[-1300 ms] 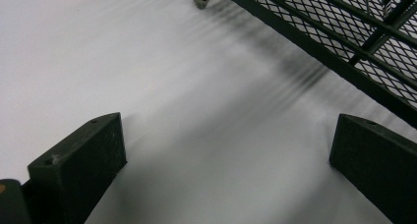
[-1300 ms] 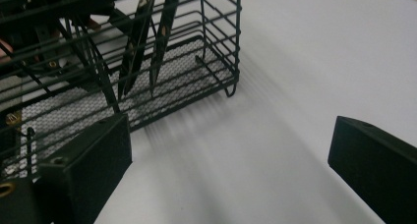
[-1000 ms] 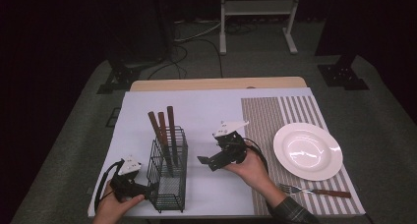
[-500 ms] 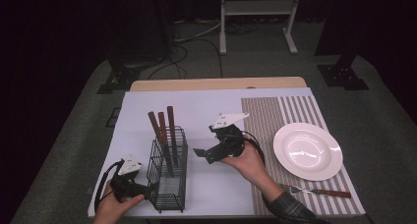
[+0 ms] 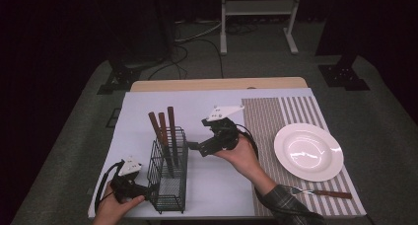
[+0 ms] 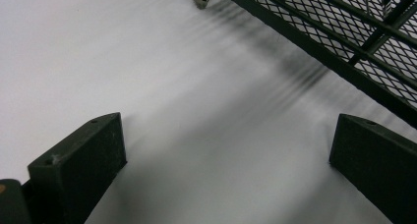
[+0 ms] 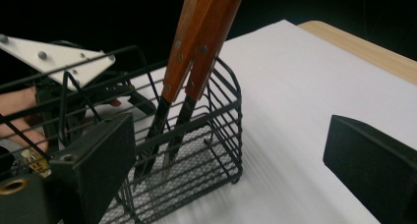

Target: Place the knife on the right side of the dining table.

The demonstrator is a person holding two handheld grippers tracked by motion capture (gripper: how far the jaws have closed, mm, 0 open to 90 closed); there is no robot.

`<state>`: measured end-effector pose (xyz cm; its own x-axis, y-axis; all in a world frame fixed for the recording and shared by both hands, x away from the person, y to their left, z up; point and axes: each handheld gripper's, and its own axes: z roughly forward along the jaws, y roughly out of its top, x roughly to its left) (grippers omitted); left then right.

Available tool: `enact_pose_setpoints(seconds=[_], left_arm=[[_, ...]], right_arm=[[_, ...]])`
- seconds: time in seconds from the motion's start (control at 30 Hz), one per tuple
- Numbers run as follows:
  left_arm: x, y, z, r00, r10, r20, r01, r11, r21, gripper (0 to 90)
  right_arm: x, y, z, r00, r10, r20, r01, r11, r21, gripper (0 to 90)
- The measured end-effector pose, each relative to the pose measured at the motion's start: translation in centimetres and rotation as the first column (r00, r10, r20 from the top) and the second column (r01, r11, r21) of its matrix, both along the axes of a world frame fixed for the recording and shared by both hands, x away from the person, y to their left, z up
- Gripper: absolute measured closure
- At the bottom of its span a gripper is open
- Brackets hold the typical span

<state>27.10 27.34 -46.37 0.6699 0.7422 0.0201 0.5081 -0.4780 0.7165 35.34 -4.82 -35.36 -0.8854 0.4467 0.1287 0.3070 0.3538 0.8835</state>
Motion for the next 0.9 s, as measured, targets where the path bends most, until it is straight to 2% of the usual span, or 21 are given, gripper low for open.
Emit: enact_pose_setpoints(seconds=[0.27, 0.77, 0.9], left_arm=[[0.0, 0.0, 0.0, 1.0000, -0.001, 0.000, 0.001, 1.0000, 0.001, 0.0], [0.0, 0.0, 0.0, 1.0000, -0.002, 0.000, 0.002, 1.0000, 0.003, 0.0], [0.0, 0.0, 0.0, 1.0000, -0.003, -0.002, 0.003, 1.0000, 0.004, 0.0]], right_arm=[[0.8, 1.1, 0.8, 0.9999, 0.015, 0.002, -0.015, 0.999, 0.030, 5.8], [2.4, 3.3, 1.3, 0.9999, 0.017, -0.001, -0.017, 0.998, 0.056, 5.9], [2.9, 3.9, 1.3, 0.9997, 0.025, -0.003, -0.025, 0.997, 0.068, 8.9]])
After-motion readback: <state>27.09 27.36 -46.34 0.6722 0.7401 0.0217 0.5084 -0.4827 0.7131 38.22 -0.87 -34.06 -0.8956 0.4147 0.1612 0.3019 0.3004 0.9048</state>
